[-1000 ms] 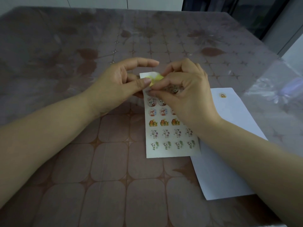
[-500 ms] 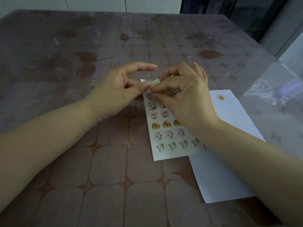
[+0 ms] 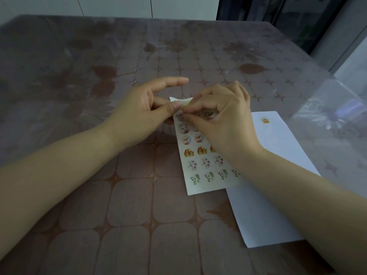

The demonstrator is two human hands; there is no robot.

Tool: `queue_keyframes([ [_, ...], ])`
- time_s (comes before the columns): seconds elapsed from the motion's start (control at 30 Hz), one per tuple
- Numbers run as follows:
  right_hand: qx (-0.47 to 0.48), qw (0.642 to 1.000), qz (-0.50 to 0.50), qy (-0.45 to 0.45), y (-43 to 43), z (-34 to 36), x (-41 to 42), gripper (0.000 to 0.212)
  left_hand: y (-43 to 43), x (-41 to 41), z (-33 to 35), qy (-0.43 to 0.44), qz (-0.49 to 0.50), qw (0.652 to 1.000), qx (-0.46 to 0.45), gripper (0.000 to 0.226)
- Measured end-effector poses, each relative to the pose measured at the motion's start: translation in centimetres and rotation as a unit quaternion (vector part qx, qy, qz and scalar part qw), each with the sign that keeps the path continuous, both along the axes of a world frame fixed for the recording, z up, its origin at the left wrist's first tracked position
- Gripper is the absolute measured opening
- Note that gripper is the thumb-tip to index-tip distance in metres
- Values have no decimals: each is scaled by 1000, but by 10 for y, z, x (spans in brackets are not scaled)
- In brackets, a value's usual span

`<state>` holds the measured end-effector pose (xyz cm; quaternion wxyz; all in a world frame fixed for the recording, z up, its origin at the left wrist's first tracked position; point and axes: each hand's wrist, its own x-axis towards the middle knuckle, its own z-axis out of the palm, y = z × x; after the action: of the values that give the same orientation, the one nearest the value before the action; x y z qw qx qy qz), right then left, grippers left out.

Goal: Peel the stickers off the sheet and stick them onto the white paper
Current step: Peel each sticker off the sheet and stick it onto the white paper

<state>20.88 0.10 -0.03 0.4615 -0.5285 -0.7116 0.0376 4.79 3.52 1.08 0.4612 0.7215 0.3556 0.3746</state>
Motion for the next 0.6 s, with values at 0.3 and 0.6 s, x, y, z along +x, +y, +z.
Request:
queue_keyframes([
  [0.3,65,994,2,-83,1,-1,-1,4,2,-1,0,-38,26,996,-77,33],
  [0.6,-151,982,78,83,-6,13,7,5,8,-3,-3,-30,22,989,-144,32],
])
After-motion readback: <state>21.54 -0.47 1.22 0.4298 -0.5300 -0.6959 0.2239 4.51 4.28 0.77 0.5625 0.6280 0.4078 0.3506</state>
